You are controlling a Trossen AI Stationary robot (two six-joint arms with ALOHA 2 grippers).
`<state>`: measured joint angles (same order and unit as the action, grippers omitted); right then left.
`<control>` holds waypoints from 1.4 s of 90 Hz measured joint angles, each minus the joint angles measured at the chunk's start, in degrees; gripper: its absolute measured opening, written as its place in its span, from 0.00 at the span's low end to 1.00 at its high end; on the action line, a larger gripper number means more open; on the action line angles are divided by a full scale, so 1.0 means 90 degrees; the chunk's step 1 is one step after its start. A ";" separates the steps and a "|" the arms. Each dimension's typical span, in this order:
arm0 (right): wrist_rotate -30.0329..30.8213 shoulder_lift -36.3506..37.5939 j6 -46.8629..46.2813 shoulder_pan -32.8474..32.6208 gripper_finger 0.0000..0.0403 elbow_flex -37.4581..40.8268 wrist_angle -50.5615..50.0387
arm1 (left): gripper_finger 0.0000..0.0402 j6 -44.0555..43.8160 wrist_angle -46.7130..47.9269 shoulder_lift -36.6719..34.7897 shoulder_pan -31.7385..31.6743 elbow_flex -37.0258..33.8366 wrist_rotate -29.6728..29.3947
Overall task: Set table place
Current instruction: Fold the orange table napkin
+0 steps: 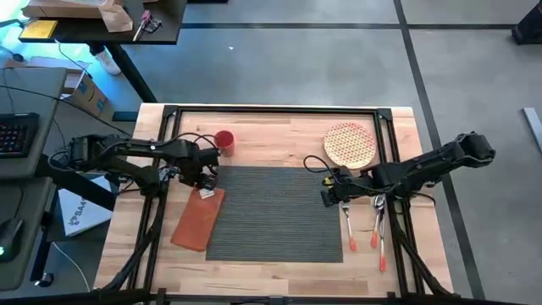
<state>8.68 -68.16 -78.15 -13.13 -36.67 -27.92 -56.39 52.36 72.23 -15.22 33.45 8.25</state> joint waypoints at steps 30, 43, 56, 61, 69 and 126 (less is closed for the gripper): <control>0.0009 0.0000 0.0000 0.0000 0.22 0.0000 0.0000 | 0.00 0.1273 0.1801 -0.0092 0.0382 0.1672 0.0855; -0.0046 0.0000 0.0019 0.0000 0.22 0.0000 0.0000 | 0.00 0.1344 0.2148 -0.0146 0.0670 0.3911 0.1519; -0.0031 0.0046 0.0019 0.0000 0.22 0.0000 0.0000 | 0.00 0.1002 0.0376 0.0082 0.0682 0.6268 0.1237; -0.0026 0.0057 0.0034 0.0001 0.22 0.0000 -0.0006 | 0.00 0.1072 -0.0373 0.0256 0.0697 0.6988 0.1010; -0.0020 0.0086 0.0137 0.0002 0.22 0.0000 -0.0005 | 0.00 0.1658 -0.1081 0.0620 0.0904 0.7893 0.0976; -0.0744 0.0319 0.1790 0.0150 0.22 -0.0427 0.0122 | 0.00 0.3765 0.1368 0.2435 0.2555 0.7823 0.1437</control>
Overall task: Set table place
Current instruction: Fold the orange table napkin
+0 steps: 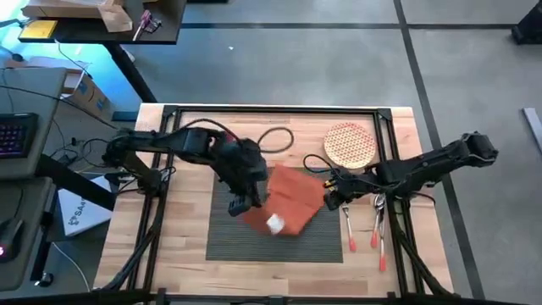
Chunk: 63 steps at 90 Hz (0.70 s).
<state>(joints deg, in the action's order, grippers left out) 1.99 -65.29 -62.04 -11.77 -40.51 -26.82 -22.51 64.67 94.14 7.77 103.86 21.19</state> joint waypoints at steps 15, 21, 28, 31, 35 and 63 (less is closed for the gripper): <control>-0.0153 -0.0493 0.1614 0.0485 0.22 -0.0268 0.0870 | 0.00 0.0010 0.0742 0.0194 0.0245 -0.0001 -0.0035; -0.0278 -0.0879 0.2051 0.0781 0.25 -0.0346 0.1180 | 0.00 -0.0127 0.0780 0.0202 0.0391 -0.0001 -0.0203; -0.0382 -0.1392 0.2626 0.1128 0.30 -0.0491 0.1349 | 0.00 -0.0357 0.0869 0.0186 0.0580 0.0002 -0.0507; -0.0412 -0.1628 0.2853 0.1278 0.33 -0.0593 0.1383 | 0.00 -0.0467 0.0865 0.0187 0.0658 0.0002 -0.0649; -0.0422 -0.1938 0.3166 0.1468 0.36 -0.0759 0.1433 | 0.00 -0.0638 0.0877 0.0193 0.0758 0.0002 -0.0830; -0.0395 -0.4096 0.5538 0.2173 0.47 -0.2162 0.1457 | 0.00 -0.1508 0.0973 0.0178 0.1244 0.0004 -0.2014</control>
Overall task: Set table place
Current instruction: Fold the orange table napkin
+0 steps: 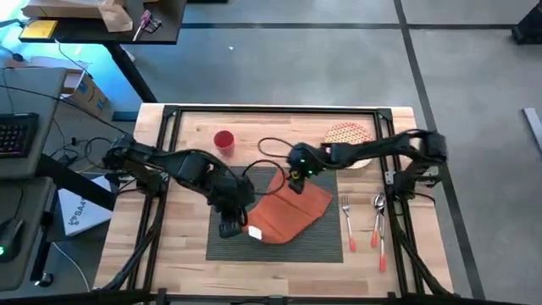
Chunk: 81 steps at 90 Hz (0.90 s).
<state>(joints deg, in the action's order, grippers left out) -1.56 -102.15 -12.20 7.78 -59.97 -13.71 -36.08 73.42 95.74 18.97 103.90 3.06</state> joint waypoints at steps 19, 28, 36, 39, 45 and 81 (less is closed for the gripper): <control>-0.0040 -0.1014 0.0067 0.0071 0.29 -0.0648 -0.0344 | 0.00 -0.0484 -0.0003 0.0000 0.0003 0.0000 -0.0344; -0.0021 -0.0926 0.0106 0.0051 0.08 -0.0784 -0.0580 | 0.00 -0.0598 -0.0003 0.0000 0.0034 0.0000 -0.0555; 0.0097 -0.0574 0.0196 0.0047 0.02 -0.0815 -0.0861 | 0.00 -0.0598 0.0006 -0.0024 0.0042 0.0000 -0.0585; 0.0166 -0.0387 0.0197 0.0047 0.01 -0.0831 -0.0989 | 0.00 -0.0595 0.0022 -0.0062 0.0029 0.0000 -0.0654; 0.0300 0.0045 0.0196 0.0082 0.00 -0.0833 -0.1401 | 0.00 -0.0589 0.0063 -0.0165 -0.0036 0.0000 -0.0905; -0.0342 0.0111 -0.0644 0.0428 0.15 -0.0010 -0.0328 | 0.00 -0.0531 0.0015 -0.0473 -0.0200 0.0002 -0.1066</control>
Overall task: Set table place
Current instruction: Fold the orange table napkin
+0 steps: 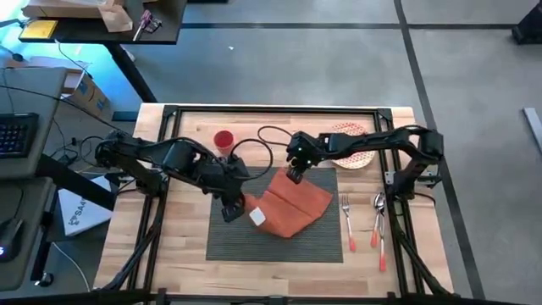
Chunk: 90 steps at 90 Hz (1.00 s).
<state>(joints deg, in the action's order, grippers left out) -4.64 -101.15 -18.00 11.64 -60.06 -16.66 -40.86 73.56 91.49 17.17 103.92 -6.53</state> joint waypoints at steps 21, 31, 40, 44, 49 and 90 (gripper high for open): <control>0.0279 -0.0933 0.0037 -0.0077 0.36 0.0003 0.0784 | 0.00 -0.0117 -0.0011 0.0011 0.0009 0.0000 0.0143; 0.0382 -0.1060 0.0046 -0.0185 0.25 -0.0023 0.0851 | 0.00 -0.0114 -0.0010 0.0011 0.0009 0.0000 0.0144; 0.0532 -0.0936 0.0204 -0.0327 0.05 -0.0016 0.0732 | 0.00 -0.0111 -0.0008 0.0011 0.0009 0.0000 0.0101; 0.0626 -0.0814 0.0189 -0.0375 0.03 0.0008 0.0586 | 0.00 -0.0112 0.0003 0.0011 0.0009 0.0000 0.0042; 0.0762 -0.0569 0.0104 -0.0408 0.01 0.0017 0.0363 | 0.00 -0.0112 0.0040 -0.0004 0.0009 0.0000 -0.0042; 0.3986 0.3373 0.0330 -0.1394 0.00 0.0301 -0.2281 | 0.00 0.0044 0.1810 -0.0180 0.0130 -0.0256 -0.3919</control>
<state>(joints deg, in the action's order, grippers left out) 31.23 -70.80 -15.03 -0.91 -57.35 -37.18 -40.47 89.85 89.86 18.34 101.62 -41.81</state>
